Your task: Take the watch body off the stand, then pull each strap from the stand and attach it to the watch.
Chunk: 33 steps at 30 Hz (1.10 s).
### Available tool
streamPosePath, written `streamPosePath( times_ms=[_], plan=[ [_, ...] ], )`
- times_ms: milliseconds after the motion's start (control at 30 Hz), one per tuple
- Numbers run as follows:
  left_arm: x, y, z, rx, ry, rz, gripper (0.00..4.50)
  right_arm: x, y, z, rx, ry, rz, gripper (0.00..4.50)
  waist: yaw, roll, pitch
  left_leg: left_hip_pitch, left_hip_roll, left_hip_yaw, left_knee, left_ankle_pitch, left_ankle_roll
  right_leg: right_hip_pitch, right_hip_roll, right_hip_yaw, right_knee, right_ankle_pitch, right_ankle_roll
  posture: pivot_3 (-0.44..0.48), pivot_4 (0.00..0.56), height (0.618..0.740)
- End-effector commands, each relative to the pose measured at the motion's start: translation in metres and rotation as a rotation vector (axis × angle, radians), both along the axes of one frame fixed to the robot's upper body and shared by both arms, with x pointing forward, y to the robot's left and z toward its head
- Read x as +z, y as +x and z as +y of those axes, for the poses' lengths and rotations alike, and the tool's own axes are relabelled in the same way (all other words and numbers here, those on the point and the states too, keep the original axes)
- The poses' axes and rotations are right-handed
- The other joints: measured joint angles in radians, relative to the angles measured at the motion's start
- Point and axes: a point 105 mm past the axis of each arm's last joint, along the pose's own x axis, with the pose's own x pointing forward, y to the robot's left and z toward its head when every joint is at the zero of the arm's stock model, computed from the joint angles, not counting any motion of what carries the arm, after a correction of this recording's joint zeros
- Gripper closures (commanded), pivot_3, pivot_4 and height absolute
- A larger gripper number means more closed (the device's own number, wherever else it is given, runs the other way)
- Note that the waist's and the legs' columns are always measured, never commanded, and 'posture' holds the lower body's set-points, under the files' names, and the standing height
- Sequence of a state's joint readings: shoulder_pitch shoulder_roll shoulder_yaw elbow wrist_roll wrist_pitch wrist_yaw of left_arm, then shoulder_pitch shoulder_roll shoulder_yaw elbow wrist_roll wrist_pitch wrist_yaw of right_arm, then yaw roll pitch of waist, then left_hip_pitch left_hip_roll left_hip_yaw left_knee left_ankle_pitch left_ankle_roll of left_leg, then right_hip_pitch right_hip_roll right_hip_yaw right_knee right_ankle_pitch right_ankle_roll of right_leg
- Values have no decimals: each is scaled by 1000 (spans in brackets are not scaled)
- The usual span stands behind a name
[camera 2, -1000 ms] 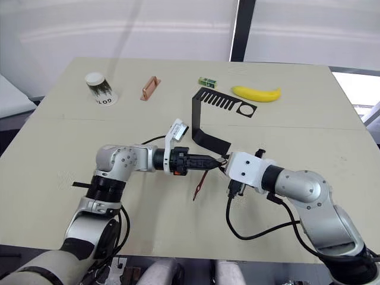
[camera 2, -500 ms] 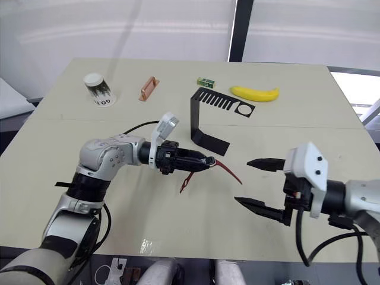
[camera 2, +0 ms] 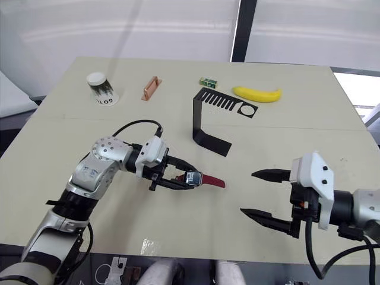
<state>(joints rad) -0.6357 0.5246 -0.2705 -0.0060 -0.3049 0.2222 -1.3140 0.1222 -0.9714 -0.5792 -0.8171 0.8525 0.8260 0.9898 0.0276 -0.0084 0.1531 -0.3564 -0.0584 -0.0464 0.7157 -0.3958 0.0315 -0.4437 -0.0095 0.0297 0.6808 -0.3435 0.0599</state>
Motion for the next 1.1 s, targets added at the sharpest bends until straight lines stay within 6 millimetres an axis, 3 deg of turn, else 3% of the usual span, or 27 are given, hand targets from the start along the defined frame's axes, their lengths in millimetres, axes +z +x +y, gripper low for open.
streamPosePath(
  times_ms=[33,233,533,800,967,1100],
  plan=[
    [-4,-12,2,-59,51,-97,2921,3,2,5,0,-8,-60,13,-3,0,0,0,0,0,0,0,0,0,0,0,0,0,0,0,150,740],
    [-7,-15,11,-37,79,-95,2921,-3,1,8,6,-17,-68,13,0,0,0,0,0,0,0,0,0,0,0,0,0,0,0,0,150,740],
    [-12,-17,8,-28,106,-99,2921,-13,-3,16,14,-26,-67,13,1,0,0,0,0,0,0,0,0,0,0,0,0,0,0,0,150,740],
    [-15,-18,8,1,120,19,2921,-16,-4,14,9,-47,-66,13,0,0,0,0,0,0,0,0,0,0,0,0,0,0,0,0,150,740],
    [-34,-10,4,121,164,191,2921,-21,-4,13,2,-65,-58,13,0,0,0,0,0,0,0,0,0,0,0,0,0,0,0,0,150,740],
    [-58,-11,3,142,248,149,2921,-26,-6,12,3,-79,-45,13,0,0,0,0,0,0,0,0,1,0,0,0,0,0,0,0,150,740]
  ],
)
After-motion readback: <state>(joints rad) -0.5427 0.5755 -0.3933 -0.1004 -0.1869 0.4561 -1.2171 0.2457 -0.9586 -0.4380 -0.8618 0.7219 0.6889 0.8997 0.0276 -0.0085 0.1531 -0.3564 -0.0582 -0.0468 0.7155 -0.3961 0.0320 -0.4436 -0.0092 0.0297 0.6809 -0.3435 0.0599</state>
